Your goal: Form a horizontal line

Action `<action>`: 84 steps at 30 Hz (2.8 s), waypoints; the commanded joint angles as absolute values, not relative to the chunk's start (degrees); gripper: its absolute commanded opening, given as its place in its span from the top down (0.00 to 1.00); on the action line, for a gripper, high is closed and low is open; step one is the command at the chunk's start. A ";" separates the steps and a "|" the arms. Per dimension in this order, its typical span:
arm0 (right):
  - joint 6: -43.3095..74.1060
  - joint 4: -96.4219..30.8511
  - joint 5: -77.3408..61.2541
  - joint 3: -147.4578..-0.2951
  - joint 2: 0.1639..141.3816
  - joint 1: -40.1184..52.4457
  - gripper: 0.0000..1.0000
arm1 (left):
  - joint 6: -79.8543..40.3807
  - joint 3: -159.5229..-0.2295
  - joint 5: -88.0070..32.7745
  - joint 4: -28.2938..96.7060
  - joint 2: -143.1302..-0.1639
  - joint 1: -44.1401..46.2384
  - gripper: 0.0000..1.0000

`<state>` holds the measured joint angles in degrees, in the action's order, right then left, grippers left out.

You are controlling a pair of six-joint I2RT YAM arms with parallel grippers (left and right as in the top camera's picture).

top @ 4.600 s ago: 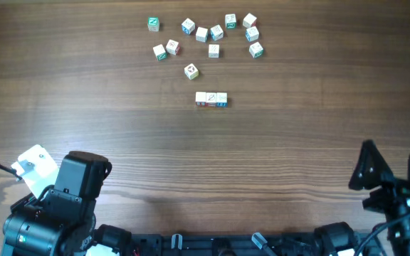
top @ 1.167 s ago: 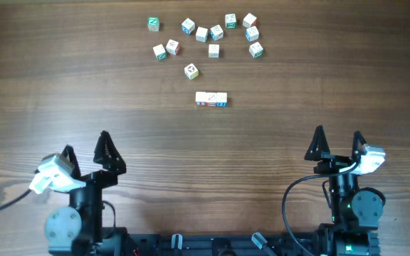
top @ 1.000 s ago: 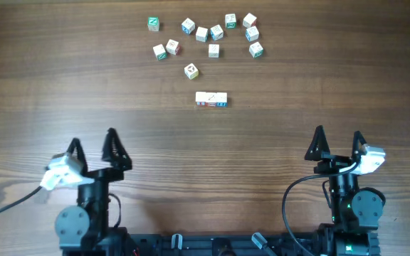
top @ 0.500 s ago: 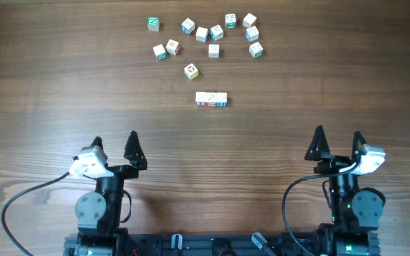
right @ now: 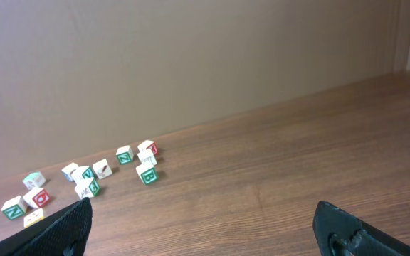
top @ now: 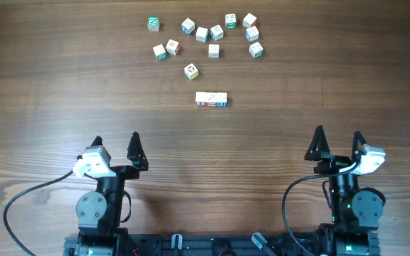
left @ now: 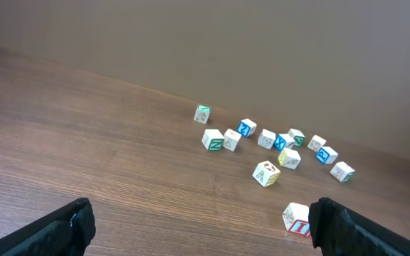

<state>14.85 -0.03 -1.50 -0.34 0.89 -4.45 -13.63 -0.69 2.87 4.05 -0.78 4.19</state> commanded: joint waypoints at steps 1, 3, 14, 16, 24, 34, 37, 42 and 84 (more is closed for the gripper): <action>13.93 0.10 -2.46 -0.30 0.27 -4.73 0.00 | -12.43 -0.32 1.02 4.10 -0.19 4.49 0.00; 13.91 0.10 -2.46 -0.30 0.27 -4.73 0.00 | -12.40 -0.32 0.91 4.10 -0.27 4.51 0.00; 13.91 0.10 -2.46 -0.30 0.27 -4.73 0.00 | -12.40 -0.32 0.91 4.10 -0.27 4.51 0.00; 13.96 0.10 -2.46 -0.30 0.27 -4.73 0.00 | -12.40 -0.32 0.91 4.10 -0.27 4.51 0.00; 11.92 0.10 -1.96 -0.30 0.21 -4.73 0.00 | -12.40 -0.32 0.89 4.10 -0.27 4.51 0.00; 0.97 -0.12 -3.11 -0.30 0.19 -3.57 0.01 | -12.40 -0.32 0.89 4.10 -0.27 4.51 0.00; 0.60 -0.10 -3.14 -0.30 0.16 -3.16 0.00 | -12.40 -0.32 0.89 4.10 -0.27 4.51 0.00; 0.03 -0.10 -3.11 -0.30 0.14 -1.15 0.00 | -12.40 -0.32 0.91 4.10 -0.27 4.51 0.00; 0.14 0.01 -3.07 -0.30 0.25 1.76 0.00 | -12.40 -0.32 0.91 4.10 -0.27 4.51 0.00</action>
<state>1.15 -0.03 -2.15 -0.34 0.89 1.48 -13.56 -0.69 1.56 4.05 -0.78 4.19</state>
